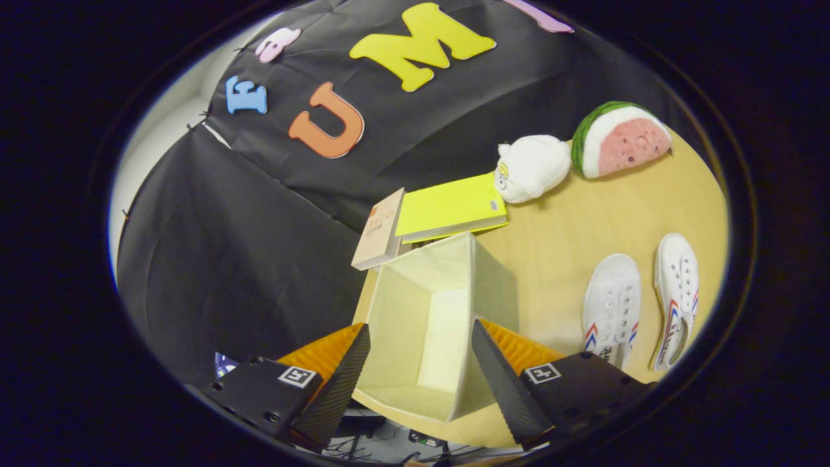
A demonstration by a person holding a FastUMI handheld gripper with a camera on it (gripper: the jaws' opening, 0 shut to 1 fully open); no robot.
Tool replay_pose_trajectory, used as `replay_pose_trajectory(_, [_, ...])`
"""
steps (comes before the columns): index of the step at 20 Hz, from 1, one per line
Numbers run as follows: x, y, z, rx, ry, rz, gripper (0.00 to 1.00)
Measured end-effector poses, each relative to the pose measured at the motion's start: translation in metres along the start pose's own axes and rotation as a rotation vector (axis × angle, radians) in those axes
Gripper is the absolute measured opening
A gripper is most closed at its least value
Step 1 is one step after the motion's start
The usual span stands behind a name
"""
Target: Open the storage box then place both shoes into the box .Put the left shoe in first, then the right shoe, with the right side of both shoes facing outward in a uniform manner.
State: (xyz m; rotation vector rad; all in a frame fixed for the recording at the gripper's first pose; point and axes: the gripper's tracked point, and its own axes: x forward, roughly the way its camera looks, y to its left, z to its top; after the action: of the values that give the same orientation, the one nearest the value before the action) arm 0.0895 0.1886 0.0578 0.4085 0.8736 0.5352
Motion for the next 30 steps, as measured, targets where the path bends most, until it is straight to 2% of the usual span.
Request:
replay_pose_trajectory(3, [-0.016,-0.04,0.001,0.007,-0.02,-0.067,1.0])
replay_pose_trajectory(7, [-0.026,-0.108,-0.003,0.005,-0.017,-0.215,1.0])
replay_pose_trajectory(11, [-0.021,-0.157,-0.023,-0.059,0.07,-0.336,1.0])
replay_pose_trajectory(15, [0.004,-0.186,-0.051,-0.141,0.226,-0.382,1.0])
replay_pose_trajectory(18, [0.013,-0.211,-0.071,-0.155,0.318,-0.455,1.0])
replay_pose_trajectory(20, [0.016,-0.22,-0.074,-0.135,0.323,-0.463,1.0])
replay_pose_trajectory(22, [0.019,-0.23,-0.071,-0.09,0.292,-0.477,0.95])
replay_pose_trajectory(25, [0.021,-0.242,-0.071,-0.047,0.292,-0.51,0.69])
replay_pose_trajectory(30, [0.03,-0.231,-0.069,-0.085,0.317,-0.483,0.31])
